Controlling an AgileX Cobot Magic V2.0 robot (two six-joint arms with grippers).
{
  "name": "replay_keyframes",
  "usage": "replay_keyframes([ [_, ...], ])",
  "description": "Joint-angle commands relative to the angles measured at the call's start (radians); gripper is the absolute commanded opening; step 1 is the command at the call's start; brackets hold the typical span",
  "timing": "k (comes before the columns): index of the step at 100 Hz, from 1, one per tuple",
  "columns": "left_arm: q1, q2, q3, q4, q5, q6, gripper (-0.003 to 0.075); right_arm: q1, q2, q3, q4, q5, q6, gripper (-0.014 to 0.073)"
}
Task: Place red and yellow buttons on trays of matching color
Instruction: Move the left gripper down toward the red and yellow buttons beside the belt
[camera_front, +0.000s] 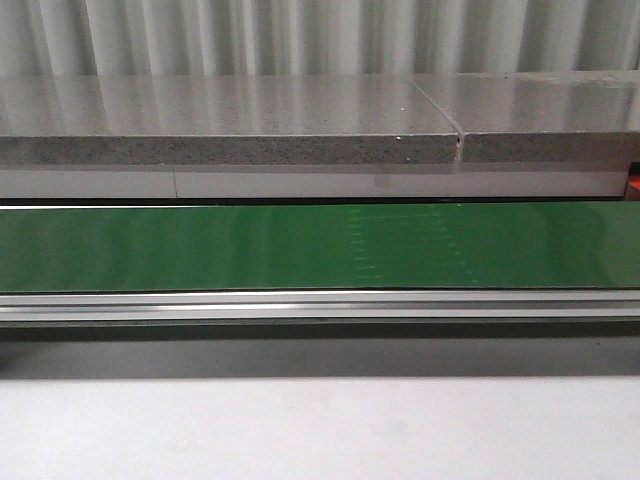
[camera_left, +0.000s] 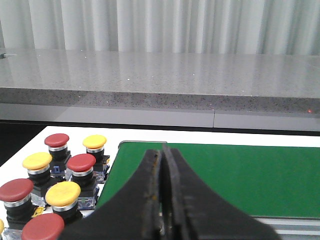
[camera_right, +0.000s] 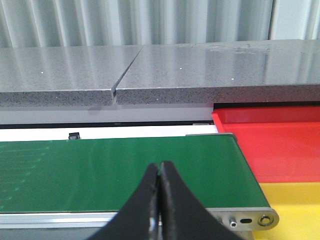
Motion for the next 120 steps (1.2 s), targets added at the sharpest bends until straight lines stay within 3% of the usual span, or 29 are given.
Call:
replay_keyframes([
  [1,0.0,-0.031,0.059,-0.001,-0.091,-0.011,-0.002,-0.005,-0.021,-0.02,-0.009,-0.076,-0.008,-0.0067],
  [98,0.0,-0.031,0.041,0.002,-0.097,-0.011,-0.002,-0.005,-0.021,-0.02,-0.009,-0.076,-0.008,-0.0067],
  [120,0.0,-0.031,-0.107,0.002,0.134,-0.011,-0.002,-0.005,-0.021,-0.02,-0.009,-0.076,-0.008,-0.0067],
])
